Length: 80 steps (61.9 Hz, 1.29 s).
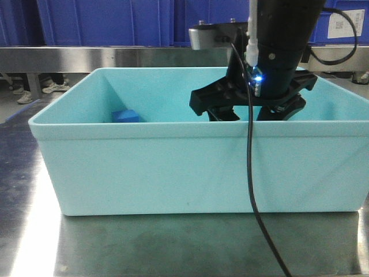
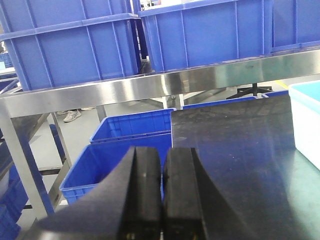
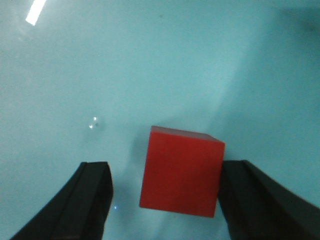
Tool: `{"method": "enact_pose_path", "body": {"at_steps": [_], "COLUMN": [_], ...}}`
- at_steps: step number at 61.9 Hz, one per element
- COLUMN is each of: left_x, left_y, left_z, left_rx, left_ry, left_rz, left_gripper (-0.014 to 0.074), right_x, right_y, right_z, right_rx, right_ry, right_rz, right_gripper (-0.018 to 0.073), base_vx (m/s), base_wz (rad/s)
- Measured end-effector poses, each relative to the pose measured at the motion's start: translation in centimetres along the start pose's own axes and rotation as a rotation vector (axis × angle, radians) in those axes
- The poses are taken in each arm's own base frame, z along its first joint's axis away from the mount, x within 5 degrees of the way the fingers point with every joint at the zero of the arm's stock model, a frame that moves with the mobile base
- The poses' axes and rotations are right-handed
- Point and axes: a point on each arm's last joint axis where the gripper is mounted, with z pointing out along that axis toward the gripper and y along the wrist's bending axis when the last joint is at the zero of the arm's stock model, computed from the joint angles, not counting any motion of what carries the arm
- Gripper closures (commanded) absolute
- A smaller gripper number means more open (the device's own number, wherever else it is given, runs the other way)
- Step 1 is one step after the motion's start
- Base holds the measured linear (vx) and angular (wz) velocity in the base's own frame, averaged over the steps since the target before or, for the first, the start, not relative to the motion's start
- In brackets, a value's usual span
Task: Pick red cube and place on left shelf
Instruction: 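Close the right gripper on the red cube and lift it out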
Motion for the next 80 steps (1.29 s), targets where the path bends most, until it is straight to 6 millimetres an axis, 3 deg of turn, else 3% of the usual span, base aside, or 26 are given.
{"method": "enact_pose_path", "body": {"at_steps": [33, 39, 53, 69, 80], "left_x": [0.0, 0.0, 0.0, 0.0, 0.0], "left_y": [0.0, 0.0, 0.0, 0.0, 0.0], "left_z": [0.0, 0.0, 0.0, 0.0, 0.0], "left_rx": [0.000, 0.000, 0.000, 0.000, 0.000], "left_ry": [0.000, 0.000, 0.000, 0.000, 0.000], "left_rz": [0.000, 0.000, 0.000, 0.000, 0.000], "left_gripper": [0.0491, 0.0491, 0.0491, 0.0491, 0.0491], "right_x": [-0.1, -0.1, -0.2, -0.5, -1.3], "right_y": [0.0, 0.0, 0.0, 0.1, 0.0], "right_z": [0.2, 0.3, 0.5, 0.1, -3.8], "right_rx": [0.000, 0.002, 0.001, -0.006, -0.026], "right_ry": [-0.010, -0.006, -0.013, -0.057, -0.201], "right_rz": [-0.003, -0.005, -0.005, -0.005, 0.000], "right_gripper": [0.0041, 0.0140, 0.0516, 0.0502, 0.0502], "base_vx": [0.00, 0.00, 0.00, 0.00, 0.00], "base_wz": [0.00, 0.00, 0.00, 0.00, 0.00]}}
